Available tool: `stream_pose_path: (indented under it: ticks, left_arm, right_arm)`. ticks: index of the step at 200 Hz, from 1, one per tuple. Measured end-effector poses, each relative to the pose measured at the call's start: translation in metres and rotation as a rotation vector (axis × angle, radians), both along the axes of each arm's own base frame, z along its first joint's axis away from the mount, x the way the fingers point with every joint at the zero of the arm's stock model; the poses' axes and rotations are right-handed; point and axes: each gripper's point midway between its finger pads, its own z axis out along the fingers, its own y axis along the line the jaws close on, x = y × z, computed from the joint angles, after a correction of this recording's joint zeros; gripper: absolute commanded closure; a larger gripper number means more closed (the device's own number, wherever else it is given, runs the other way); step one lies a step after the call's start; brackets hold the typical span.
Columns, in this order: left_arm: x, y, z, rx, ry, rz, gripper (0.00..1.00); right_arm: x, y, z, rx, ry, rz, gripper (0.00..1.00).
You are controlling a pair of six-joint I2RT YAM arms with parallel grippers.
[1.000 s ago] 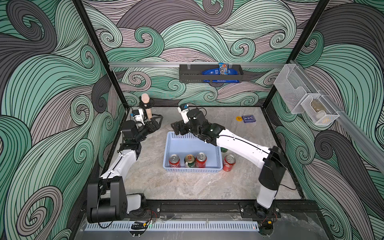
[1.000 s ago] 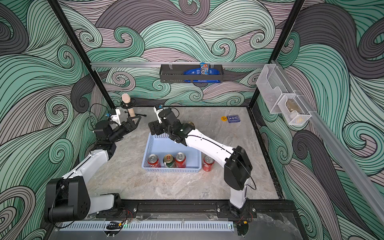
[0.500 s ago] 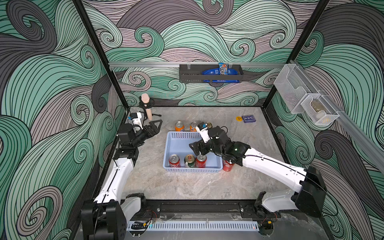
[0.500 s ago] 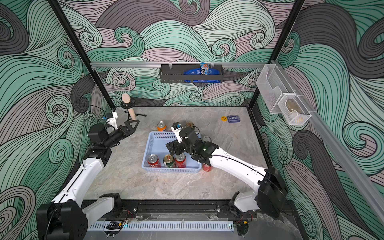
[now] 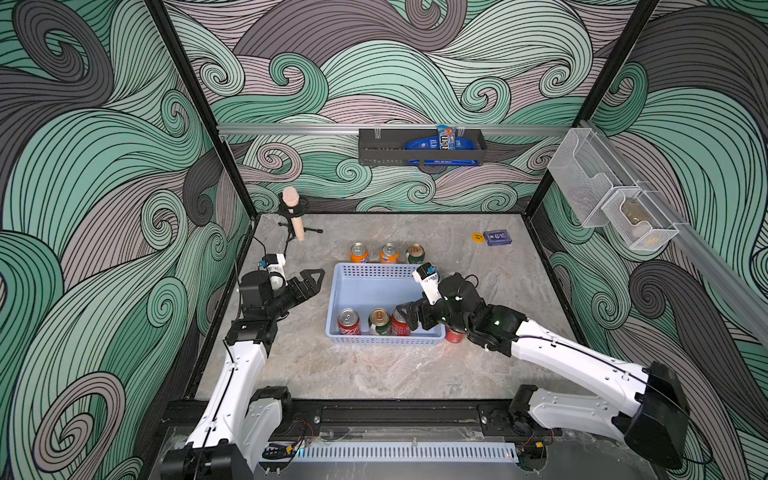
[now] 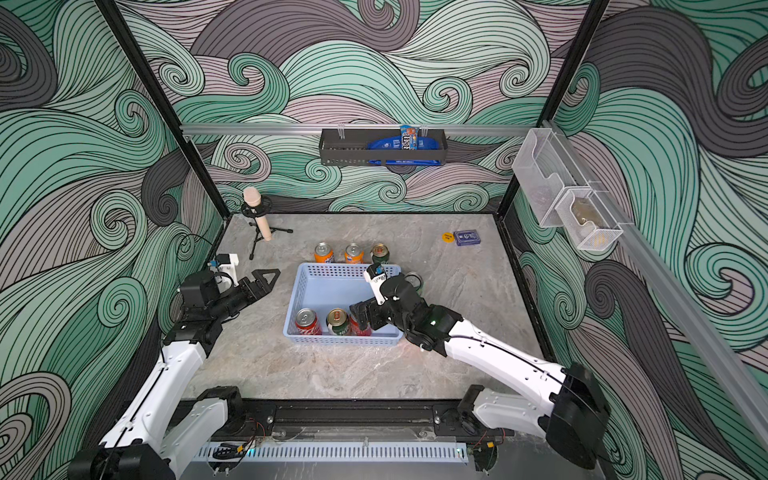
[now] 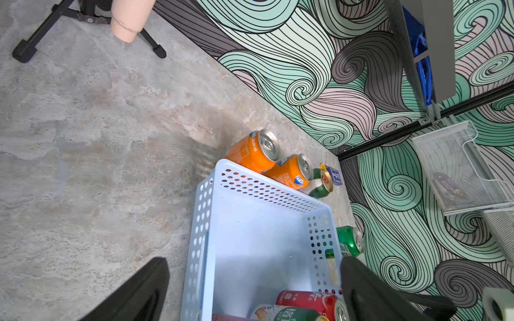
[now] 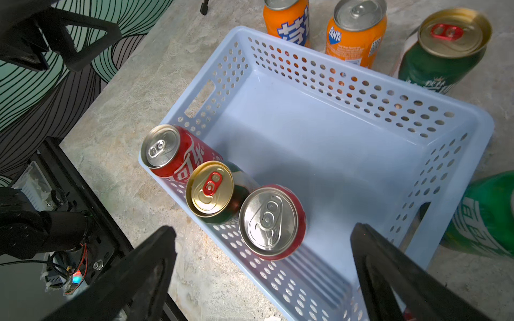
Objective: Take out the drinks from the basket
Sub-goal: Pick up the drink from the basket.
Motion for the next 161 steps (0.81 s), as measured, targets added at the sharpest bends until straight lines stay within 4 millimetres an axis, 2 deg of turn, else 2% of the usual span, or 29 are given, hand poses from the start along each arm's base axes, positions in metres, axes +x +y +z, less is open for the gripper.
stream_pose_path:
  ticks: [48, 67, 127, 161]
  left_arm:
    - [0.002, 0.002, -0.004, 0.021, 0.004, 0.002, 0.01]
    - [0.003, 0.004, -0.008, 0.047, 0.018, 0.004, 0.01]
    - [0.004, 0.008, -0.005, 0.088, 0.004, 0.009, 0.01]
    - [0.004, 0.008, -0.005, 0.091, 0.004, 0.008, 0.01]
  right_arm:
    - [-0.011, -0.003, -0.025, -0.022, 0.062, 0.017, 0.07]
    - [-0.013, -0.001, -0.031, -0.035, 0.076, 0.026, 0.07]
    - [-0.018, 0.006, -0.059, -0.107, 0.124, 0.046, 0.08]
    - [-0.015, 0.004, -0.065, -0.132, 0.121, 0.03, 0.07]
